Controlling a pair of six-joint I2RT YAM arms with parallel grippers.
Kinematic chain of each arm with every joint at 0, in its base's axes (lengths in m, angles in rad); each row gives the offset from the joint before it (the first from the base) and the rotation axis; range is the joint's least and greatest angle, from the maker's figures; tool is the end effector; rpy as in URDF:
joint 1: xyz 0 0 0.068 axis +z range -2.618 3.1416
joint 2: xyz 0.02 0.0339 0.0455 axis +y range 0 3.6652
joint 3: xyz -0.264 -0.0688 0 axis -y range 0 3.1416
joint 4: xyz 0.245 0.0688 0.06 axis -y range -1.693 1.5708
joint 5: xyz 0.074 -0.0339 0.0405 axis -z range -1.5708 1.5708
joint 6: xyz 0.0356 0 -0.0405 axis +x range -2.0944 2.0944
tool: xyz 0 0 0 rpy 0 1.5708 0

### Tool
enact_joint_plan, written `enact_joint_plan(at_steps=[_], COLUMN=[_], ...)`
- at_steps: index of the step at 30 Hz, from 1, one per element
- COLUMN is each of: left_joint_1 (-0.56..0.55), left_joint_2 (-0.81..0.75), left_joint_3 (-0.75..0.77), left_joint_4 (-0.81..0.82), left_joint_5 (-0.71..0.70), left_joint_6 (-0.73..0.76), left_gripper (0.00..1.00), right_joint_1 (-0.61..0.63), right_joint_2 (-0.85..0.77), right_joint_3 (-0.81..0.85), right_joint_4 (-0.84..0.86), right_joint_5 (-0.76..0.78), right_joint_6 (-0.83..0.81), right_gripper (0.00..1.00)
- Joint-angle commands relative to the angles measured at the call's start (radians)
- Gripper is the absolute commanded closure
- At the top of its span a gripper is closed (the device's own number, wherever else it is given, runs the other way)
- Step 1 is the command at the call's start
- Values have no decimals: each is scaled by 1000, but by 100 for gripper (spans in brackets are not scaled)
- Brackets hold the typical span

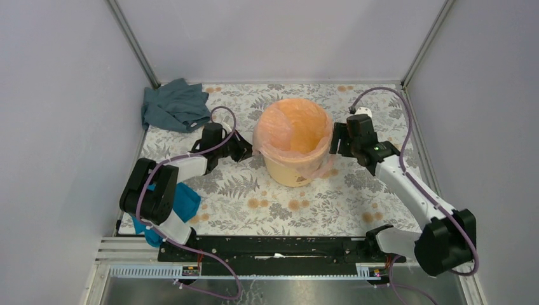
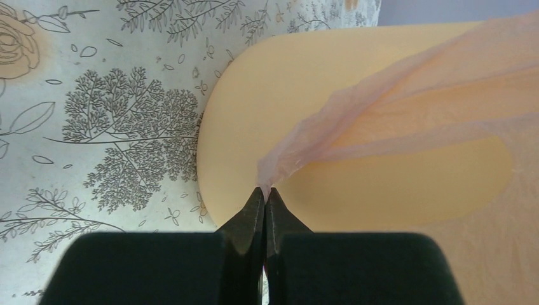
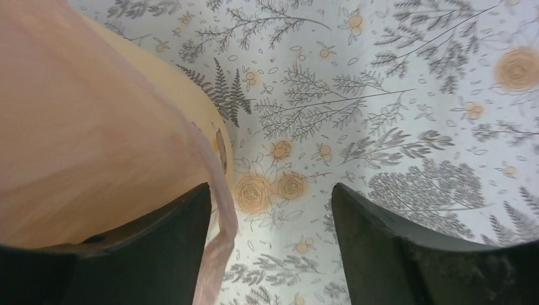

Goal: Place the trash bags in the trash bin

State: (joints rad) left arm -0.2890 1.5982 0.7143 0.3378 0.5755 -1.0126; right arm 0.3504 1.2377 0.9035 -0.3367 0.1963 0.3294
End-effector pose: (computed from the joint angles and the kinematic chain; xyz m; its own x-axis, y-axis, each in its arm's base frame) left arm 0.2991 -0.1091 0.1721 -0.8446 -0.4912 -0.2129 -0.0595 0.4813 -0.8746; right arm 0.2561 0.0862 0.2716 -0.6150 0.1130 -0.7804 0.0061 0.9903 0.1386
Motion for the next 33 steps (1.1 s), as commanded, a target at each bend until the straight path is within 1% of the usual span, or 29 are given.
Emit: enact_joint_plan(at_steps=[1, 3, 4, 6, 8, 10, 12, 14, 15, 18, 20, 22, 23, 26, 29, 33], left_joint_1=[1, 1, 1, 1, 1, 1, 1, 1, 1, -1, -1, -3, -7, -24, -35, -42], left_joint_2=[-26, -37, -44, -65, -82, -93, -104, -117, -124, -140, -147, -158, -167, -186, -185, -169], left_joint_3=[68, 88, 96, 109, 106, 94, 73, 51, 42, 26, 23, 20, 18, 16, 17, 29], left_joint_4=[-51, -77, -91, -121, -124, -109, -87, -72, -71, -70, -69, -71, -76, -89, -94, -95], left_joint_5=[-20, -23, -26, -40, -48, -36, -25, -20, -20, -17, -13, -10, -15, -32, -43, -53], left_joint_6=[74, 92, 106, 119, 119, 104, 83, 70, 67, 58, 50, 46, 45, 48, 47, 55], left_gripper=[100, 100, 99, 99, 98, 98, 98, 98, 98, 98, 99, 99, 99, 99, 99, 99], right_joint_1=[-5, -4, -4, -4, -4, -4, -5, -5, -5, -5, -5, -5, -5, -4, -4, -4], right_joint_2=[-155, -226, -248, -281, -334, -378, -413, -439, -453, -509, -531, -508, -483, -429, -432, -475], right_joint_3=[111, 124, 136, 160, 149, 120, 64, -35, -80, -243, -341, -395, -399, -401, -409, -415], right_joint_4=[-186, -242, -288, -365, -401, -428, -427, -381, -335, -103, 79, 214, 238, 238, 228, 202], right_joint_5=[14, -45, -85, -153, -214, -219, -213, -253, -282, -381, -449, -514, -535, -566, -564, -575], right_joint_6=[-5, -12, -13, 13, 58, 97, 137, 176, 205, 343, 444, 493, 496, 472, 467, 481], right_gripper=[18, 8, 5, 4, 3, 1, 4, 11, 13, 25, 26, 20, 20, 20, 19, 21])
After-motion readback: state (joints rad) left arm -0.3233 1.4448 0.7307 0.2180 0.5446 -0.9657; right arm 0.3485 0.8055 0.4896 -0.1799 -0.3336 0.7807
